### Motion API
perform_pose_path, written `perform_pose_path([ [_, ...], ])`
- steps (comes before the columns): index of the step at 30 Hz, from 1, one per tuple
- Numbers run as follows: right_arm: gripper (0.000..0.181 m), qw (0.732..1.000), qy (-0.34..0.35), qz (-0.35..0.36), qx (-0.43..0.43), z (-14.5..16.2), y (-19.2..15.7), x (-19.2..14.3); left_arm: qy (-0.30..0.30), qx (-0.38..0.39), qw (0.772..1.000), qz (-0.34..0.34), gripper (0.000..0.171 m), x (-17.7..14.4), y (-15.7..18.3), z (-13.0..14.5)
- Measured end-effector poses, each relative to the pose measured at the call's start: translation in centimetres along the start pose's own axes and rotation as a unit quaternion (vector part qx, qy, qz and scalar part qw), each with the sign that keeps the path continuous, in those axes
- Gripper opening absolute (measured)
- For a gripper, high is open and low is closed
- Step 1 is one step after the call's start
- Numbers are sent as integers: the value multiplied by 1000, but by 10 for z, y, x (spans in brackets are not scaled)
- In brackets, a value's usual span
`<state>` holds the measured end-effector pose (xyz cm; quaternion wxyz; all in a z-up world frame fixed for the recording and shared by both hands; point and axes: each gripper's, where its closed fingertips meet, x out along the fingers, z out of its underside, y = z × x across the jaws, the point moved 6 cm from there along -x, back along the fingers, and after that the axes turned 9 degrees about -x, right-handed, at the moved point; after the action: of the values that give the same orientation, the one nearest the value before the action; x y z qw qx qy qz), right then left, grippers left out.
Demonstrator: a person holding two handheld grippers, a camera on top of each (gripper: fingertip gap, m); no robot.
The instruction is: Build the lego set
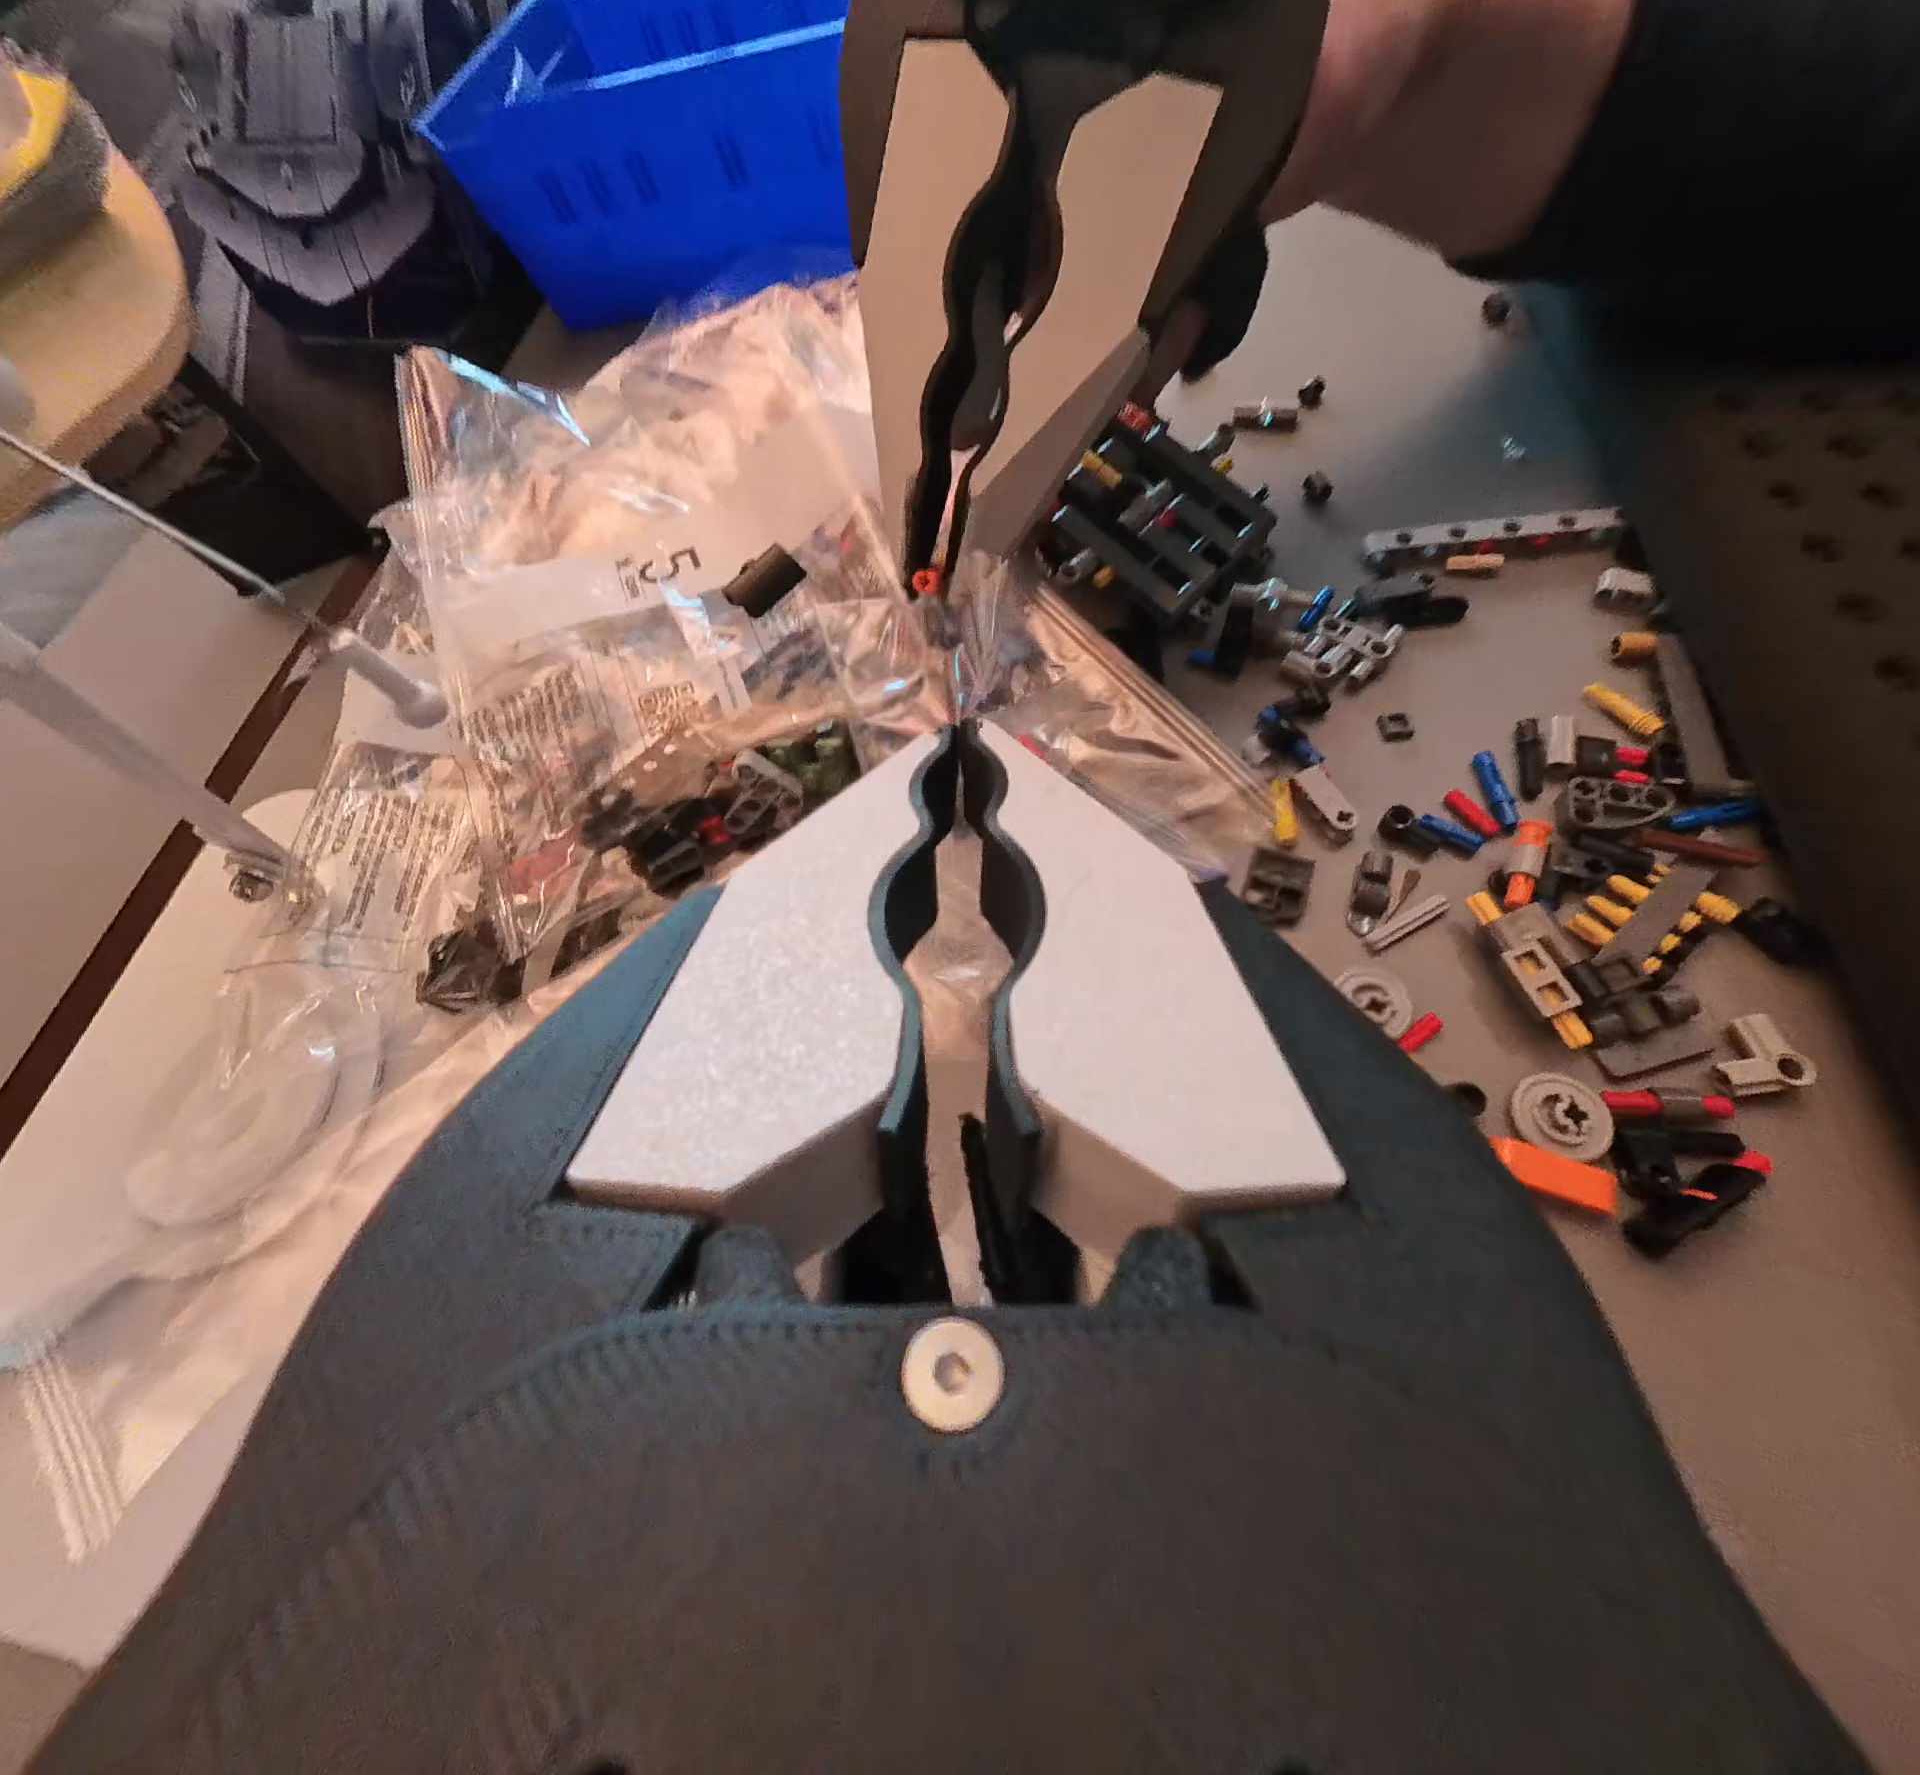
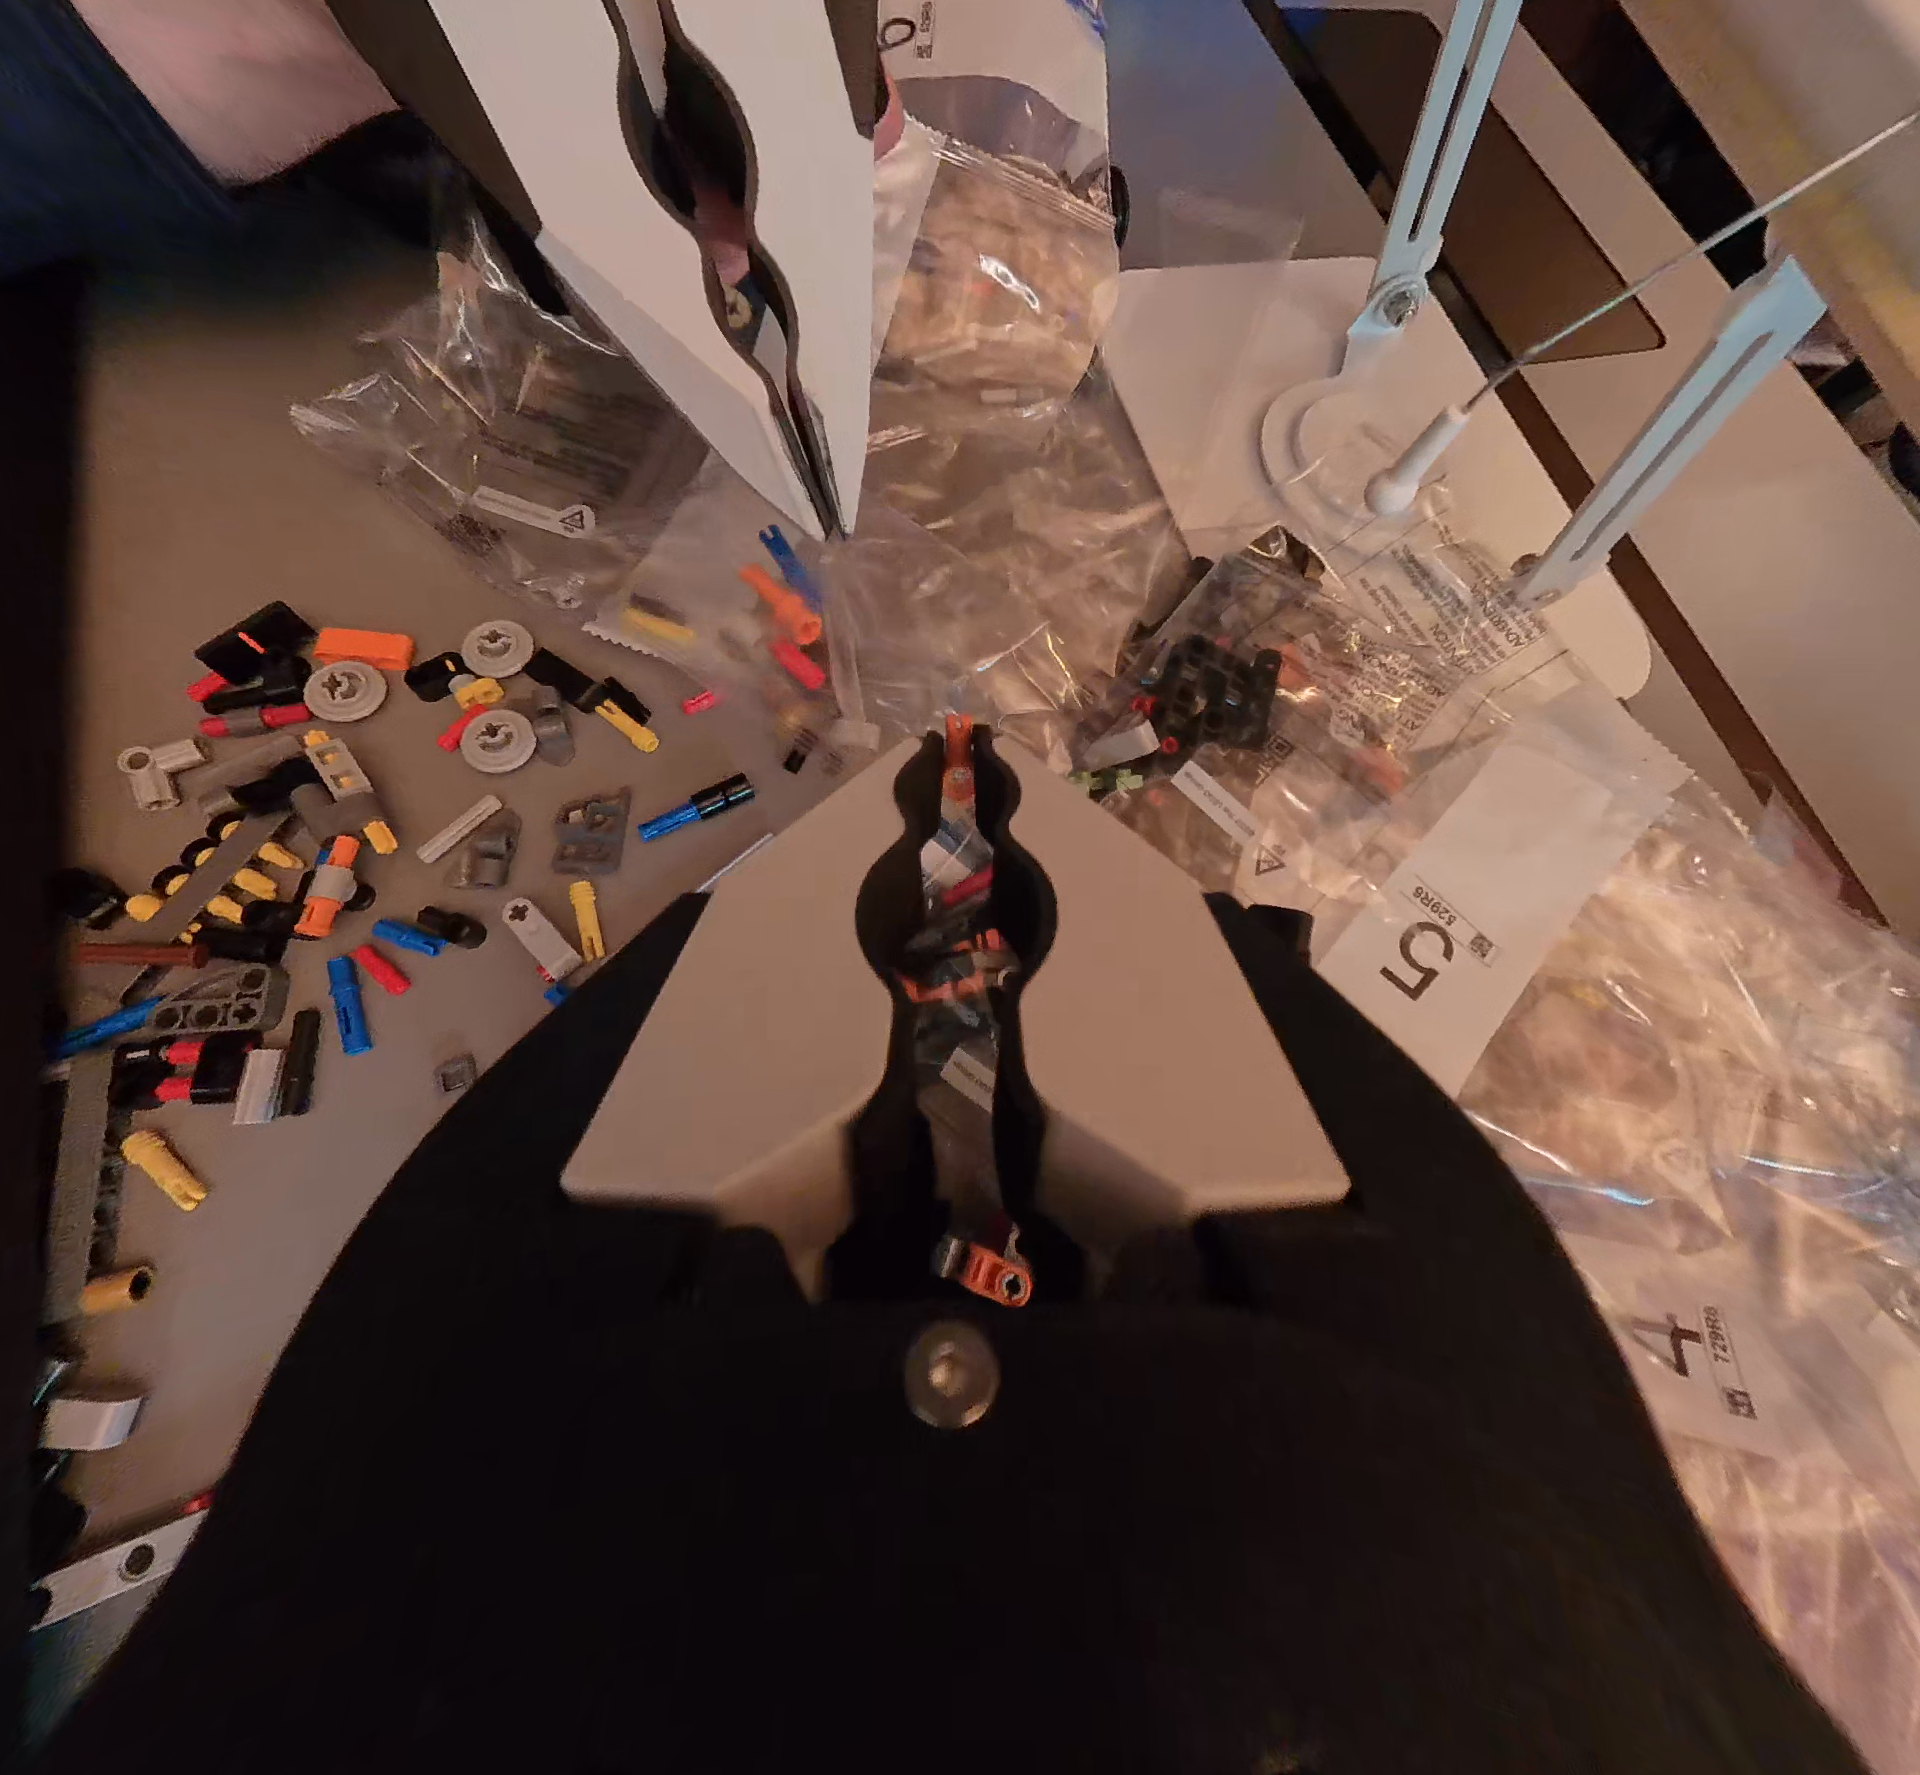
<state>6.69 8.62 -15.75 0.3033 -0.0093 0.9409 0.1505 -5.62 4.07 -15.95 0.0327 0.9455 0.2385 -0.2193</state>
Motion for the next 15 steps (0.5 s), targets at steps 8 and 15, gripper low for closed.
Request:
perform_pose_path([
  [8,3,999,31,-2,8,-7,1,-8,45,6,999,17,0,-6,6,-13],
  [15,3,998,55,-20,-23,-19,-10,-11,46,8,999,19,0,-5,7,-14],
])
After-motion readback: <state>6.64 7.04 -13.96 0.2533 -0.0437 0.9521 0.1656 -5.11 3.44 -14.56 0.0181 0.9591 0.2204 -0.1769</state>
